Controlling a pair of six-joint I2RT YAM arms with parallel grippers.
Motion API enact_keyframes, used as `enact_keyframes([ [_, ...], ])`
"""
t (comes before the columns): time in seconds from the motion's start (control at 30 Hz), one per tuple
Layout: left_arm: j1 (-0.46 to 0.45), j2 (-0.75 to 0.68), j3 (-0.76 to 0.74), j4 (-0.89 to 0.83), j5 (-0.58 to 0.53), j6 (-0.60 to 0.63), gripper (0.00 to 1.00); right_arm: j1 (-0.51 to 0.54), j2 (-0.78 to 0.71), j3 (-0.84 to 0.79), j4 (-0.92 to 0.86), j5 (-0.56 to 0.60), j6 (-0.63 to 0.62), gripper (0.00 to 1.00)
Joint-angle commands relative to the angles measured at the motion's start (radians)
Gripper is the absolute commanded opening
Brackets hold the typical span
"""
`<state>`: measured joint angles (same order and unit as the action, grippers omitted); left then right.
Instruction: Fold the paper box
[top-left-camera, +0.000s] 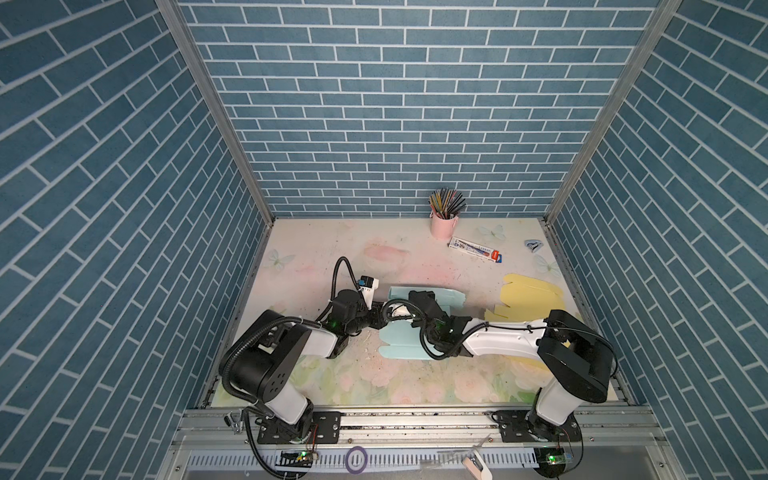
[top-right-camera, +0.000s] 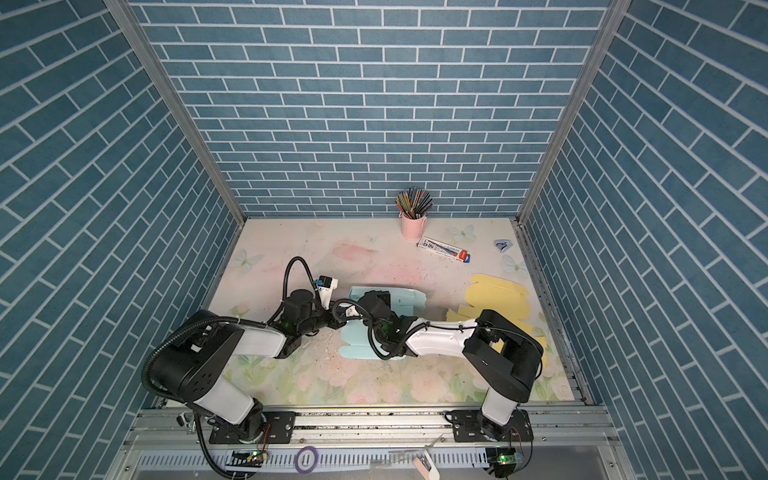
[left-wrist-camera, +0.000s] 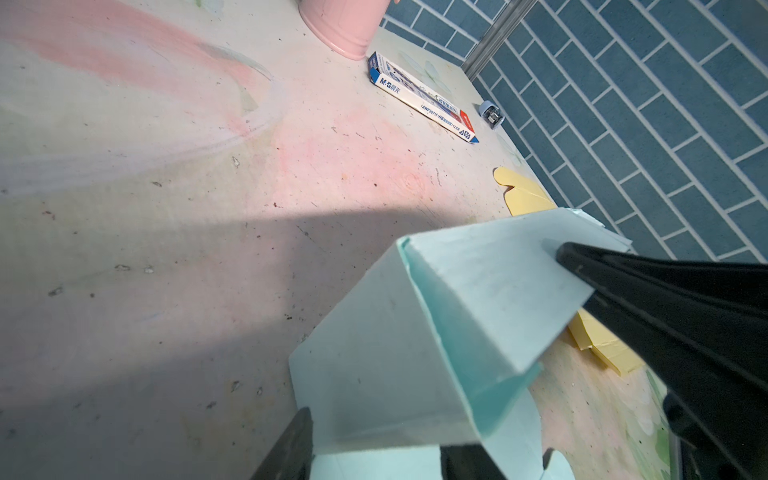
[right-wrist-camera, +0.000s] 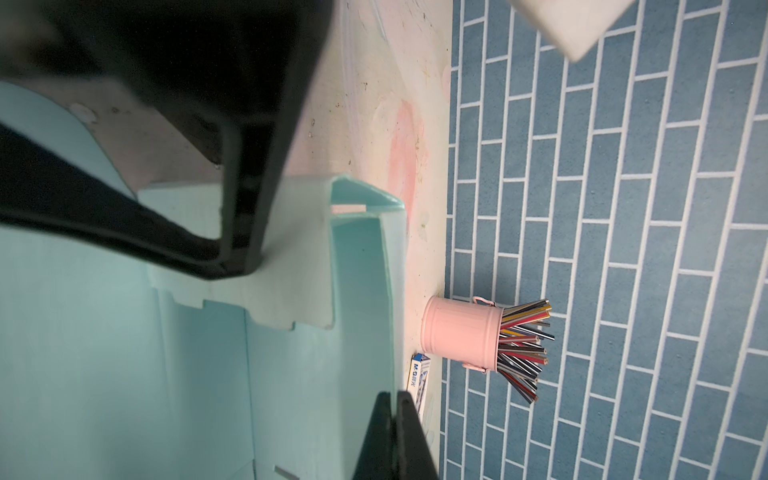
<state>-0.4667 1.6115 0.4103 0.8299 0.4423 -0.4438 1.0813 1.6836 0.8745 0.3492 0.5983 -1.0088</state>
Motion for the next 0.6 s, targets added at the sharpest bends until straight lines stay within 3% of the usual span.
enact_keyframes([
  [0.0,-0.008,0.02,0.005,0.096,-0.03,0.005,0.48,0.024,-0.002,0.015,-0.043,-0.031,0.046,0.04],
  [0.27,-0.018,0.025,-0.002,0.104,-0.053,0.009,0.41,0.034,0.005,0.042,-0.111,-0.037,0.099,0.12],
  [0.57,-0.053,0.01,-0.008,0.076,-0.13,0.033,0.33,0.04,-0.021,0.056,-0.163,-0.056,0.193,0.13],
])
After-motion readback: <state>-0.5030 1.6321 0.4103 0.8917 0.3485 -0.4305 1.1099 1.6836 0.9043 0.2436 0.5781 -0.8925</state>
